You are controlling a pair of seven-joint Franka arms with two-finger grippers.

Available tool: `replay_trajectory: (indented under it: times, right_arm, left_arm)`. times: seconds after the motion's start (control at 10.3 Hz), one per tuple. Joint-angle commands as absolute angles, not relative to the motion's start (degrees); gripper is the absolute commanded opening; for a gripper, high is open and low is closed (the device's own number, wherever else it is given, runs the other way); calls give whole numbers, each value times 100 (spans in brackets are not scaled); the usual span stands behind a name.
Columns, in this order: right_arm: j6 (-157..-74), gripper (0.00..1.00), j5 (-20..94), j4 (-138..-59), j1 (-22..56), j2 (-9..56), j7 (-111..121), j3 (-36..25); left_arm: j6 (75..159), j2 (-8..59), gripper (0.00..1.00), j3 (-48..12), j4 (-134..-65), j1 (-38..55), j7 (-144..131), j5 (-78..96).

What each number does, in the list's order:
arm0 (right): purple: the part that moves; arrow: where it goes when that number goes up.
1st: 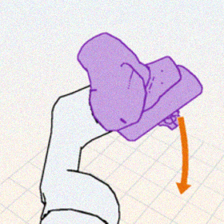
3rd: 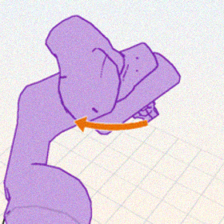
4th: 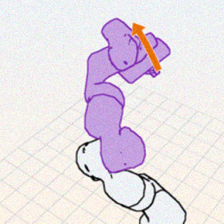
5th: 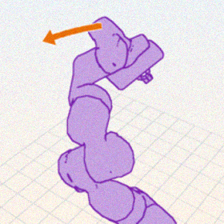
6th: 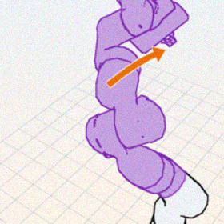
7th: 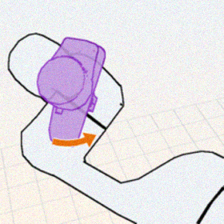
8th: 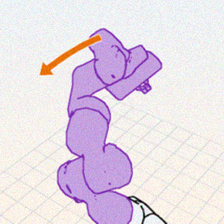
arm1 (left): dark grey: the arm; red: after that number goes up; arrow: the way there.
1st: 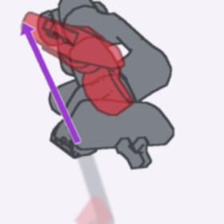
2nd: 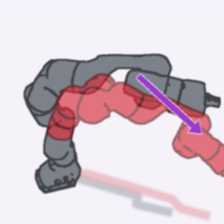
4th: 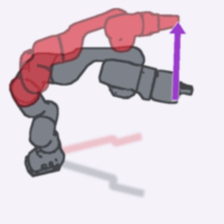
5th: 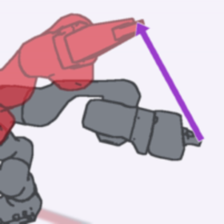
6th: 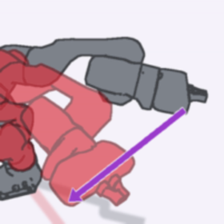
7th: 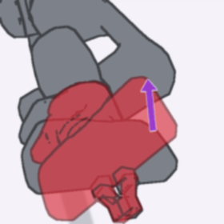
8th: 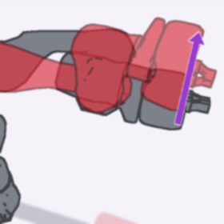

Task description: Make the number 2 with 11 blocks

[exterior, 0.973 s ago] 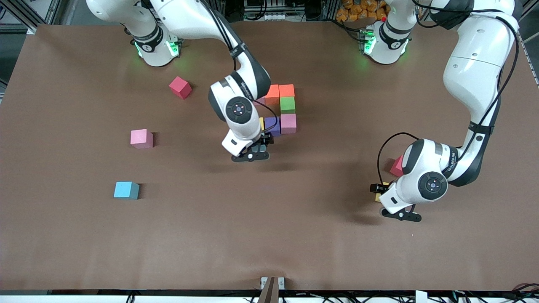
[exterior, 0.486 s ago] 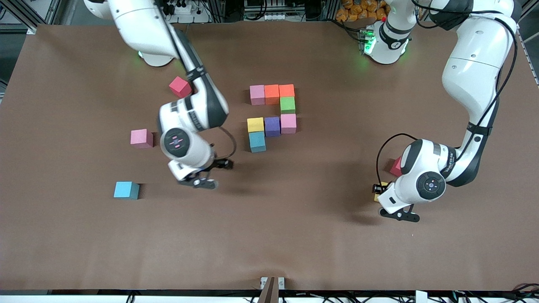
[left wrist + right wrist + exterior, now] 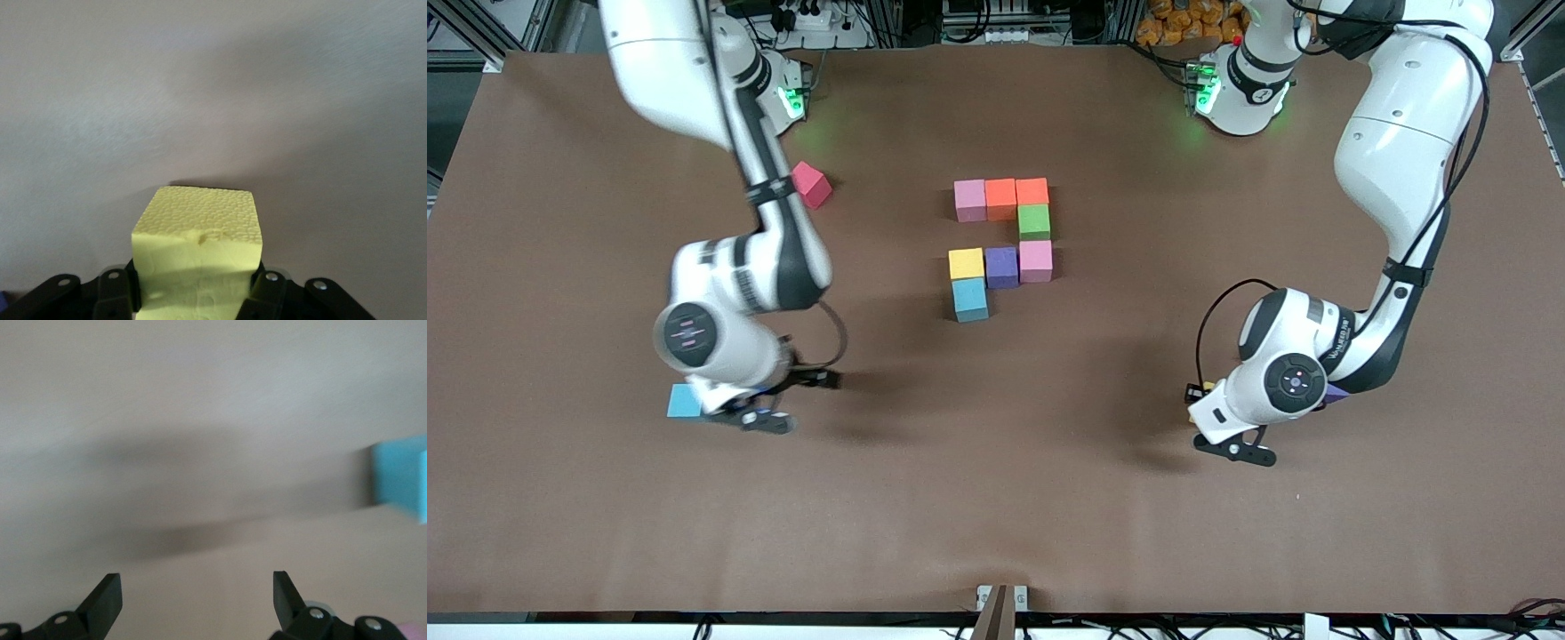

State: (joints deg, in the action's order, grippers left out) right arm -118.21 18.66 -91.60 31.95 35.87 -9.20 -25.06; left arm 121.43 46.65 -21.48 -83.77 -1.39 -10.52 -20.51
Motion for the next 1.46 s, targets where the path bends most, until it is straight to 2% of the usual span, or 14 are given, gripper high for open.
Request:
replay_trajectory:
  times: [0.0, 0.39, 0.88, 1.36]
  right_arm:
    - [-11830, 100, 1802, -9167, 2393, 3656, 93, -2408]
    - [-12303, 100, 1529, -8956, 1540, 4051, 1185, -2382]
    - [-12621, 100, 1591, -8947, 1573, 4192, 1231, -2285]
    - [-12551, 100, 1582, -9070, 1608, 4201, 1248, -2233]
  left_arm:
    - [12129, 4631, 34, -2232, -8061, 331, -1491, -2066]
    - [12138, 5000, 35, -2171, -7332, 1123, -2653, -1759]
    - [12313, 5659, 35, -2180, -6408, 2002, -4172, -1538]
    - [12630, 5695, 36, -2162, -6390, 2601, -5814, -1301]
